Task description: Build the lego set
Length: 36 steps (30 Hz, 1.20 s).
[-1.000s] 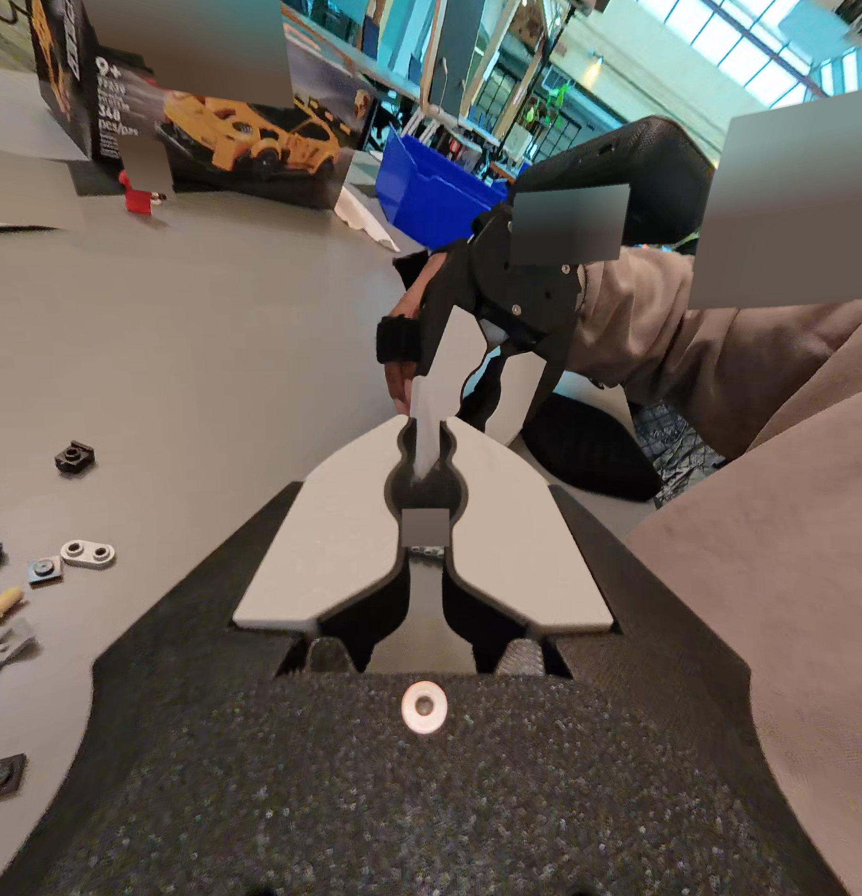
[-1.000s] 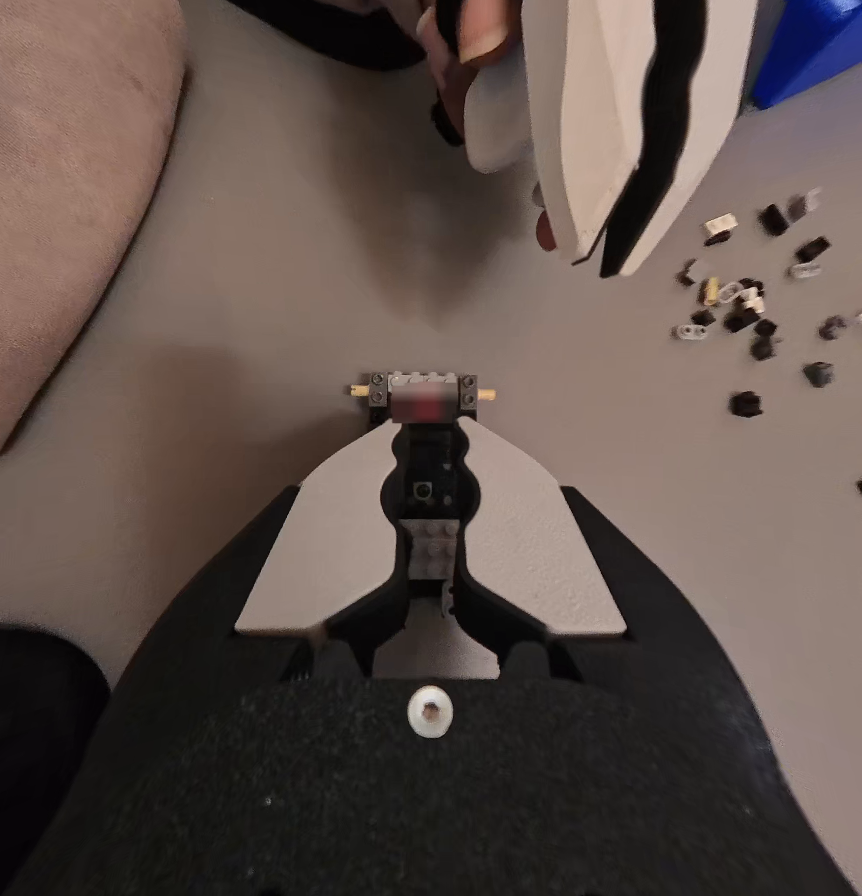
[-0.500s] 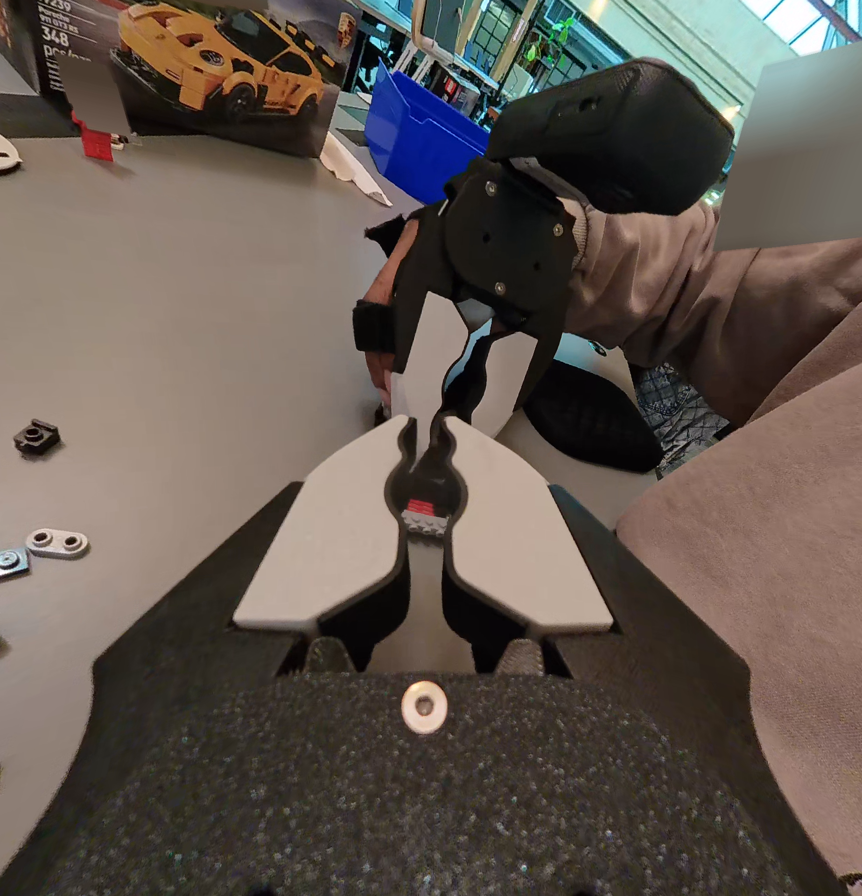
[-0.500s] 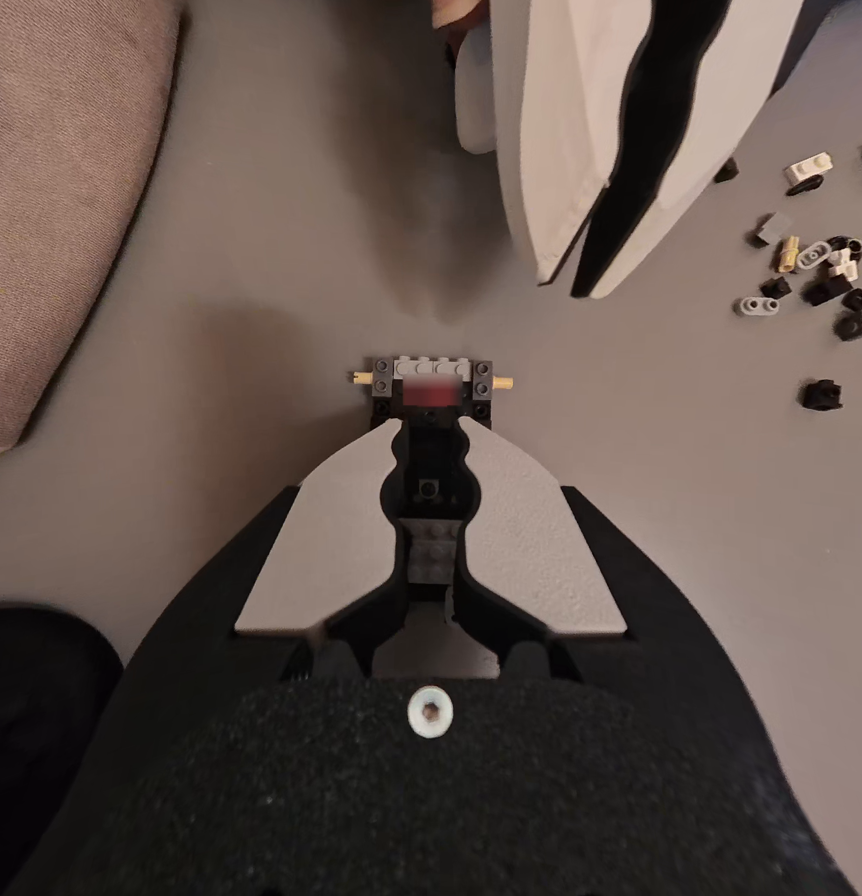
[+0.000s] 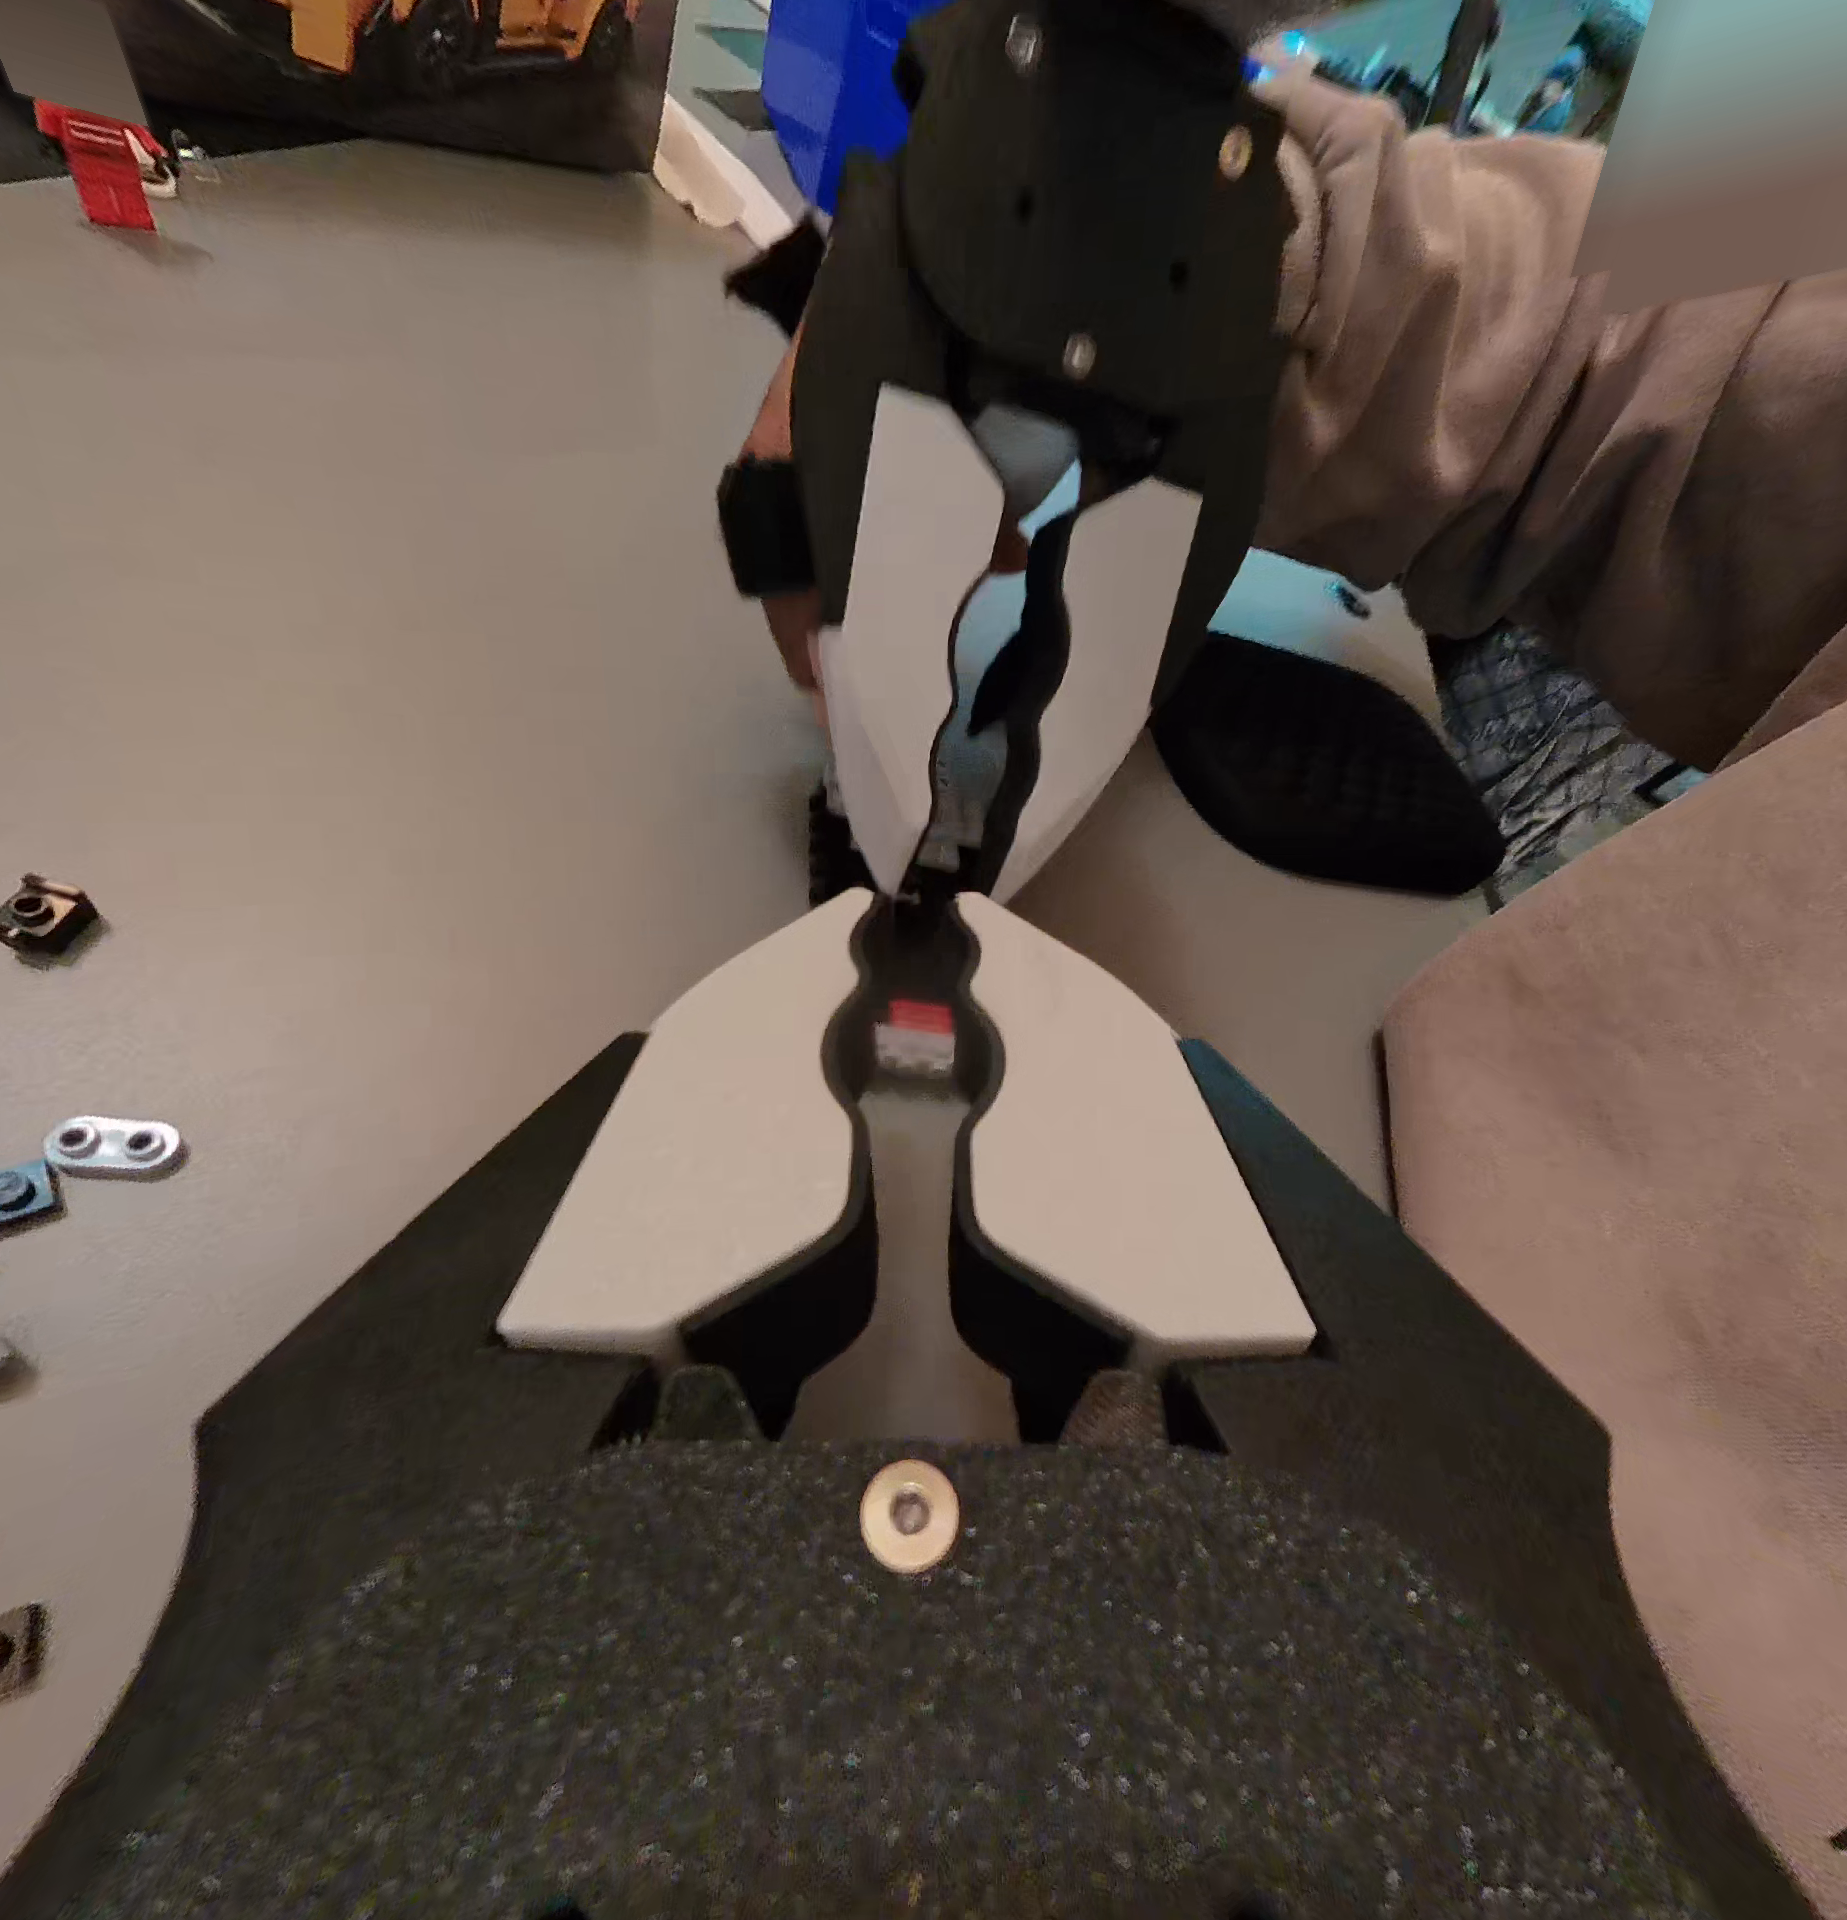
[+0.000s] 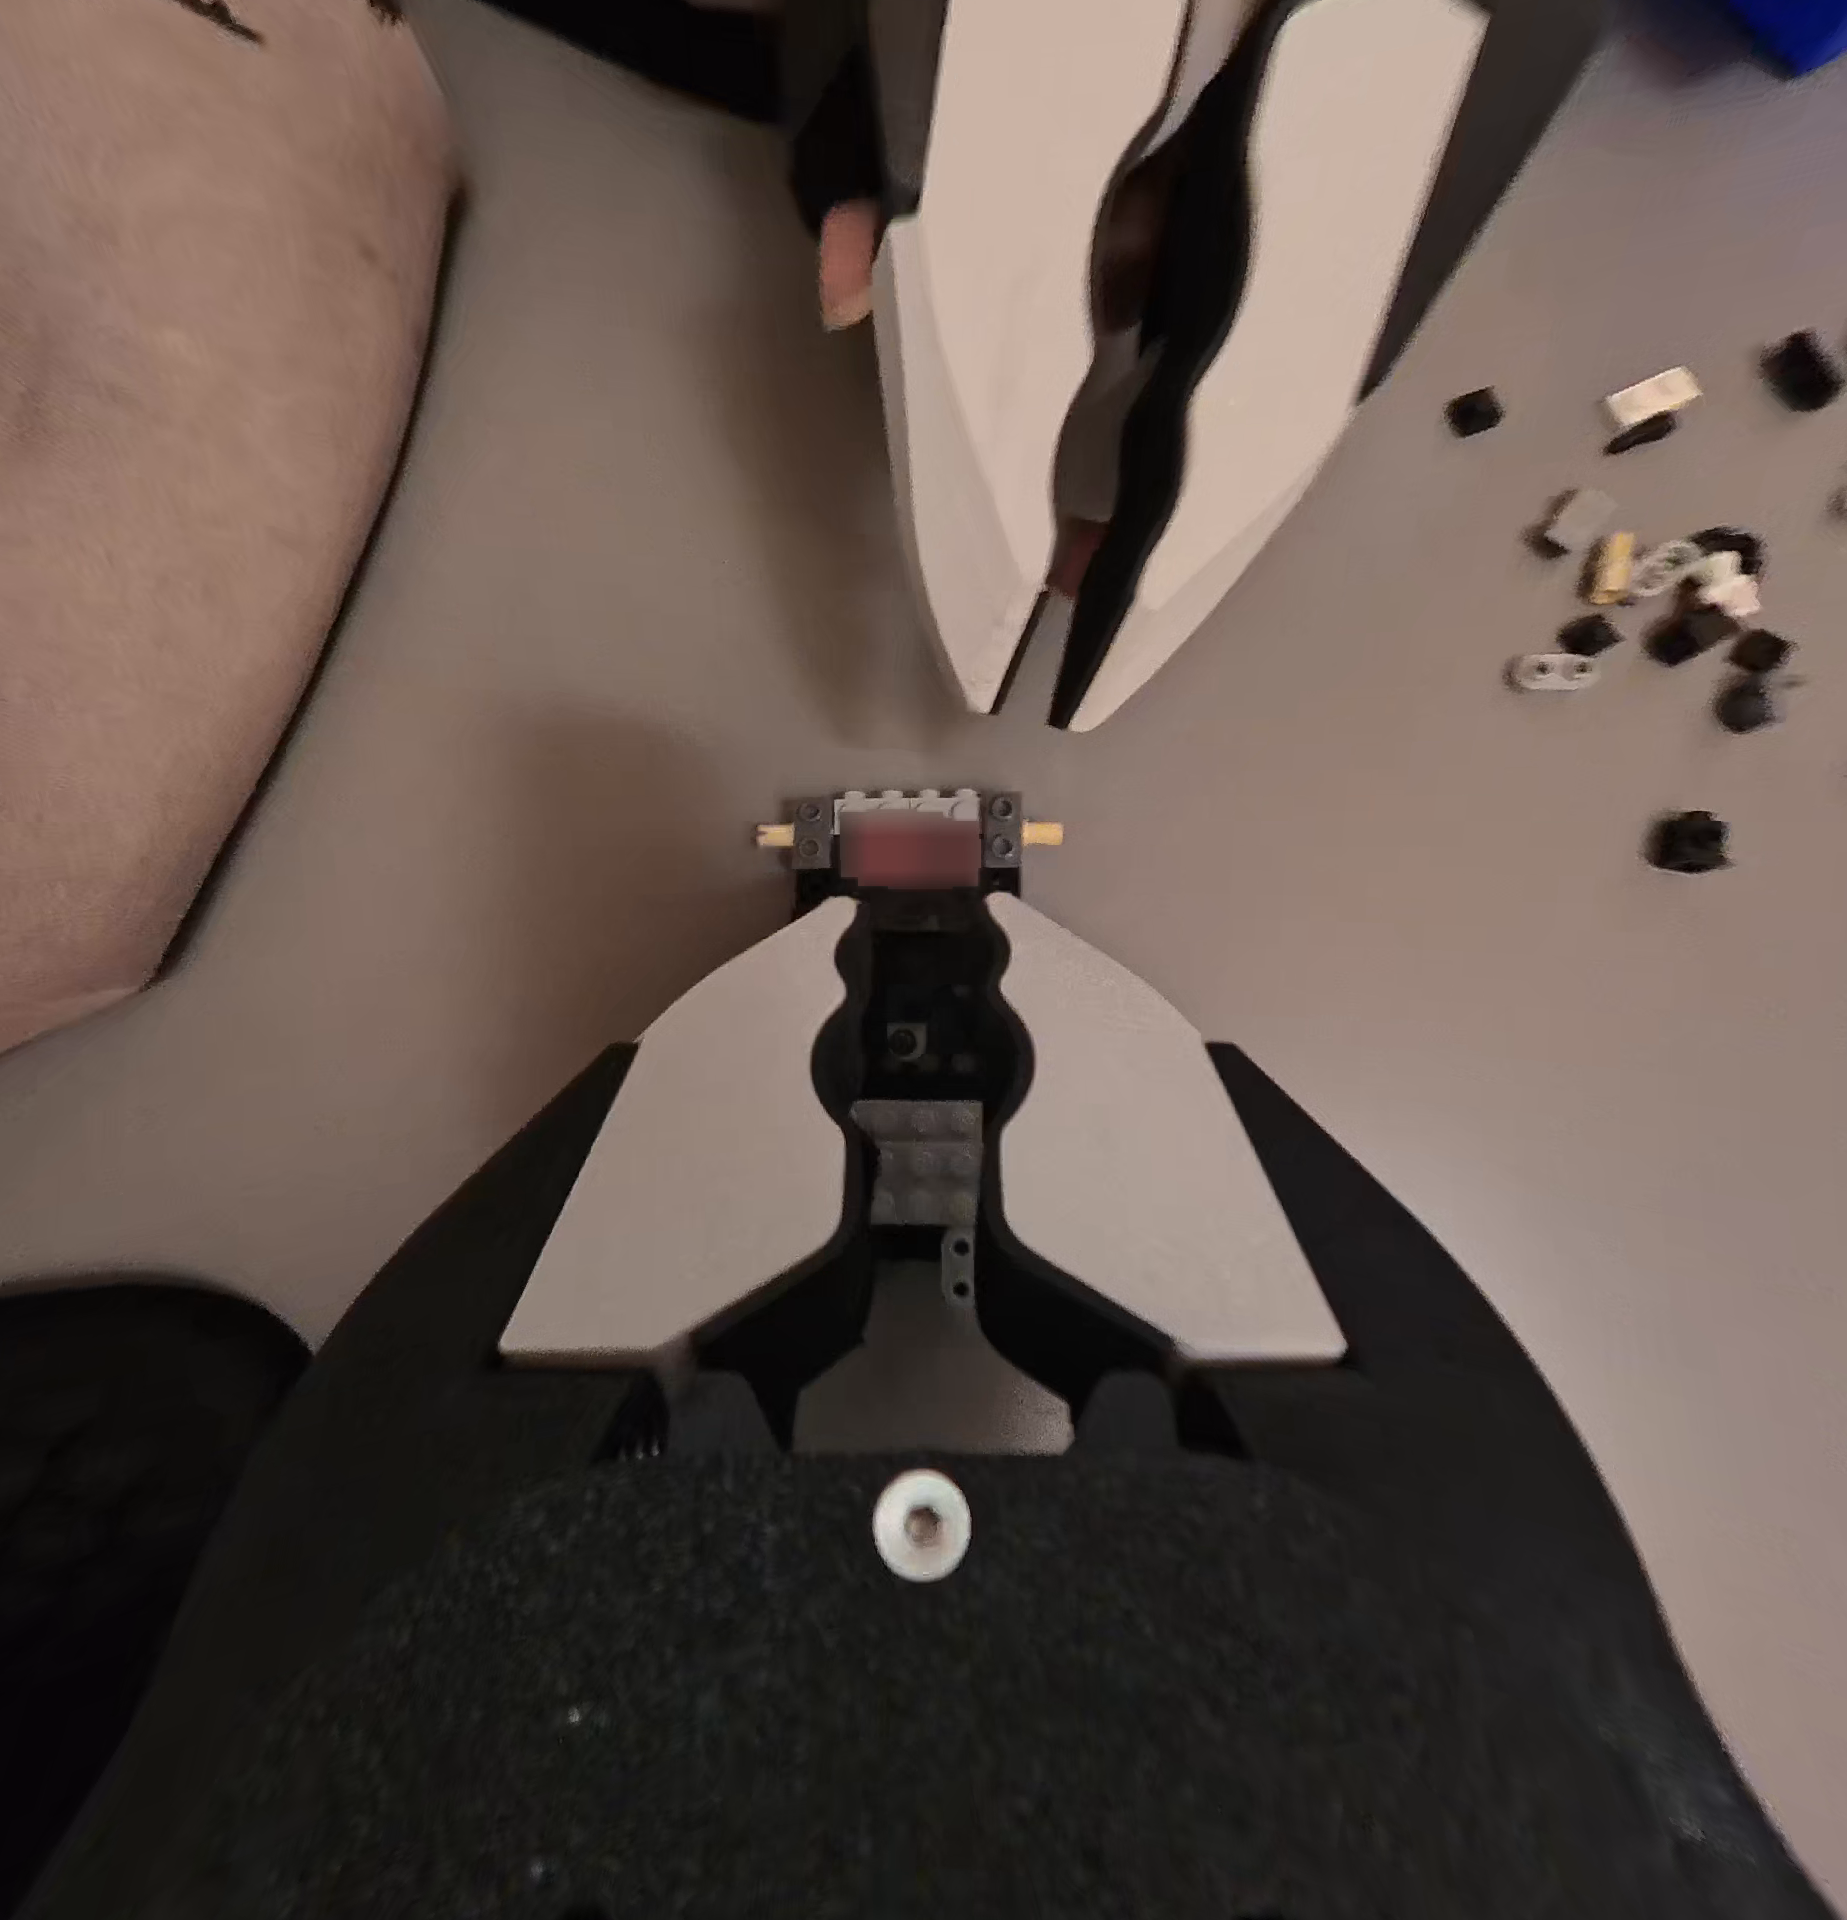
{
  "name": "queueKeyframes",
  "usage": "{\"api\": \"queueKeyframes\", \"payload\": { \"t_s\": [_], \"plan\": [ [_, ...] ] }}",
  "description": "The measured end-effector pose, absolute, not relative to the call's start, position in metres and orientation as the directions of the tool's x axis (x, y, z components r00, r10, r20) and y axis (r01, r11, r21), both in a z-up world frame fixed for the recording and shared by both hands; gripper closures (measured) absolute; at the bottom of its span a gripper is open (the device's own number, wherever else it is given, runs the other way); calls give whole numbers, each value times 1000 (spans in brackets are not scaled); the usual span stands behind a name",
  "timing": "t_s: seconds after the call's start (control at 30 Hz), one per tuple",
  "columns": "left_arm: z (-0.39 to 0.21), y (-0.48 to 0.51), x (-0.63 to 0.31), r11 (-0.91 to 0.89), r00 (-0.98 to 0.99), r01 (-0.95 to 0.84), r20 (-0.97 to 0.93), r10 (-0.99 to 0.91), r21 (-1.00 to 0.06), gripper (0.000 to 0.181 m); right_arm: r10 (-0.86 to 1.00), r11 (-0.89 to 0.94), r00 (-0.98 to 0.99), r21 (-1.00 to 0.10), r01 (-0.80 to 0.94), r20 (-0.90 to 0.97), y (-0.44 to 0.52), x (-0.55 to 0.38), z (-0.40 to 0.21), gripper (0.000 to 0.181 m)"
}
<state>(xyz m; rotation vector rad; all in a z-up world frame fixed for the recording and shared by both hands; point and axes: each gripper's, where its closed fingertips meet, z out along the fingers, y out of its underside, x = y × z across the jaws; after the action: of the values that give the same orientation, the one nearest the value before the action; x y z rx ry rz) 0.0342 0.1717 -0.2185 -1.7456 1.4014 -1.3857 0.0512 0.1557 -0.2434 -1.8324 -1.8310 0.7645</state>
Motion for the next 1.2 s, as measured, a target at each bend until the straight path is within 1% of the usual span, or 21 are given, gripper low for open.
{"api": "queueKeyframes", "payload": {
  "t_s": [0.1,0.17,0.23,0.3,0.4,0.57,0.67,0.77,0.8,1.1,1.2],
  "plan": [
    [-231,169,31,-273,-50,-480,337,-940,-834,169,997,-62,74,-678,732,-11,165,64,-233,159],
    [-241,167,29,-208,-57,-539,281,-958,-816,165,991,-77,134,-684,726,30,164,76,-232,152],
    [-251,164,27,-140,-71,-588,223,-972,-797,161,983,-94,177,-673,734,56,158,85,-239,139],
    [-258,162,27,-94,-87,-619,187,-978,-780,159,980,-100,188,-640,762,70,151,91,-251,121],
    [-263,160,28,-89,-92,-638,190,-978,-765,158,982,-89,171,-611,787,78,150,89,-264,108],
    [-261,162,26,-105,-71,-633,193,-979,-767,157,998,-43,61,-538,842,15,154,84,-274,106],
    [-256,163,24,-95,-72,-623,178,-981,-776,157,1000,-11,2,-506,862,-17,154,79,-279,110],
    [-251,165,24,-118,-72,-602,201,-977,-790,157,1000,15,-26,-486,874,-16,157,79,-278,118],
    [-250,166,25,-137,-72,-593,223,-972,-793,157,999,25,-36,-484,875,-15,157,79,-278,123],
    [-251,165,28,-270,-53,-580,366,-929,-769,150,992,91,-121,-503,860,-26,148,79,-277,124],
    [-248,161,30,-347,-63,-572,462,-885,-743,148,988,108,-149,-524,845,-35,141,78,-273,124]
  ]
}}
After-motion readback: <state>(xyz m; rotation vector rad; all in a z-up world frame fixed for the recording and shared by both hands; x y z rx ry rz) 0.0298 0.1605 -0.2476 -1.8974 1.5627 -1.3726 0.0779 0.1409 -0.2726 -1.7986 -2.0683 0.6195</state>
